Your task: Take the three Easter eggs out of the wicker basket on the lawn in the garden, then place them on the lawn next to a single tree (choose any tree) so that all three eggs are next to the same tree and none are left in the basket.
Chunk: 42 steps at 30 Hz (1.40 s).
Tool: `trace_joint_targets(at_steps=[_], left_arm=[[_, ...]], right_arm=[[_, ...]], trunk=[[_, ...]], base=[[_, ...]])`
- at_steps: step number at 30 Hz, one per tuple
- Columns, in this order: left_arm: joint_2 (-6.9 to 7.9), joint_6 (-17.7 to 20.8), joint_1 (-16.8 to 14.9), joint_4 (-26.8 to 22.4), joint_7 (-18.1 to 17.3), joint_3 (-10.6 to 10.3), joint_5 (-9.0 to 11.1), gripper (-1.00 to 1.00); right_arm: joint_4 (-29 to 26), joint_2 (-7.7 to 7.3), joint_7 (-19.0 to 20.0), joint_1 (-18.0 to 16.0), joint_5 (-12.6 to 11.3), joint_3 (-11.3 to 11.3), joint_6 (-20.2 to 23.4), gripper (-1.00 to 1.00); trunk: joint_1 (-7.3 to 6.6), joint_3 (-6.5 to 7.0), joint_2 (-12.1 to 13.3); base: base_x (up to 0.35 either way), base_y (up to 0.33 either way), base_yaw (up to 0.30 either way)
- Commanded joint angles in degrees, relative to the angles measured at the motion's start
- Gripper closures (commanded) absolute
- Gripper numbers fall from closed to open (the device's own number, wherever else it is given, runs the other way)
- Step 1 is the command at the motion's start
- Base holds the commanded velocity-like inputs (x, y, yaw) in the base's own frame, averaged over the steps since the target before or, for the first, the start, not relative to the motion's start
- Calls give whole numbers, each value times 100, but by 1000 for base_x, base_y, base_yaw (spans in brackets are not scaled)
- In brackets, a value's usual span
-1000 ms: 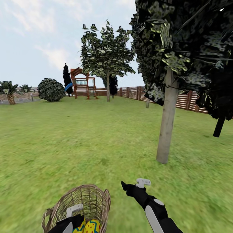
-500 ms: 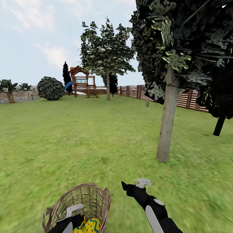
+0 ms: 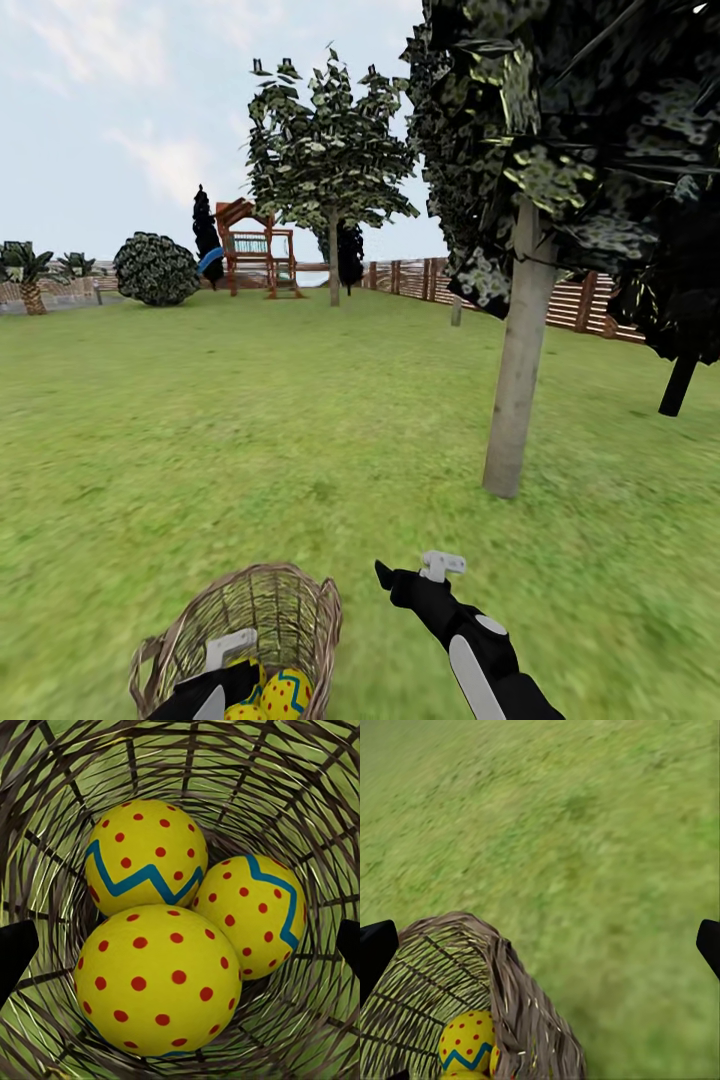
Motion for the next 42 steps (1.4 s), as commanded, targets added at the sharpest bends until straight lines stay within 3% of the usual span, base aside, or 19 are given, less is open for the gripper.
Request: trace_joint_targets(at_steps=[1, 15, 34, 42], left_arm=[[-1, 36, 0, -16, 25, 0, 30, -100], [-5, 57, -8, -18, 22, -8, 28, -100], [-13, -21, -9, -2, 22, -8, 28, -100], [-10, -23, -9, 4, 22, -3, 28, -100]], right_arm=[[-1, 0, -26, -3, -47, 3, 22, -100], [31, 7, -26, -3, -47, 9, 22, -100], [31, 14, -26, -3, 5, 31, 13, -100], [31, 12, -26, -3, 6, 30, 13, -100]], trunk=[[-1, -12, -3], [-1, -83, -3], [416, -461, -765], [437, -638, -776]], base=[[0, 0, 0], [0, 0, 0], [0, 0, 0], [0, 0, 0]])
